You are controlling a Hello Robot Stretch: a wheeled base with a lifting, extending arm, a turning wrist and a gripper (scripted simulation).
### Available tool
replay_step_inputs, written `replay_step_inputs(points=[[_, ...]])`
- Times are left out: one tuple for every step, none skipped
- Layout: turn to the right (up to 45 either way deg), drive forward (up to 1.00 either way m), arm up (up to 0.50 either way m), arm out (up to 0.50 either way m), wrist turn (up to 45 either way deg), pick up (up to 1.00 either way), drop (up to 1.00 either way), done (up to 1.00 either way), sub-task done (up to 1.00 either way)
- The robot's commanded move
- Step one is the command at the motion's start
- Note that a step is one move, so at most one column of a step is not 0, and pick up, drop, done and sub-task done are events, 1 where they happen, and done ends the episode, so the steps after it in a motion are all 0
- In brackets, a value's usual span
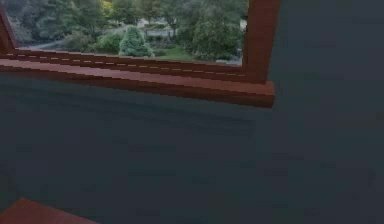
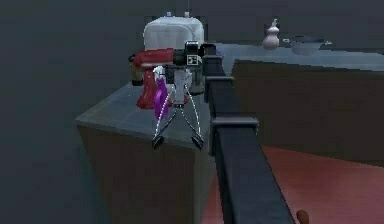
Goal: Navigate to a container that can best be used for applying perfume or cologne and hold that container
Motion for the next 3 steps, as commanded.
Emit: replay_step_inputs(points=[[0.0, 0.00, 0.00, 0.00, 45.0, 0.00, 0.00, 0.00, 0.00], [0.0, 0.00, 0.00, 0.00, 45.0, 0.00, 0.00, 0.00, 0.00], [0.0, 0.00, 0.00, 0.00, 45.0, 0.00, 0.00, 0.00, 0.00]])
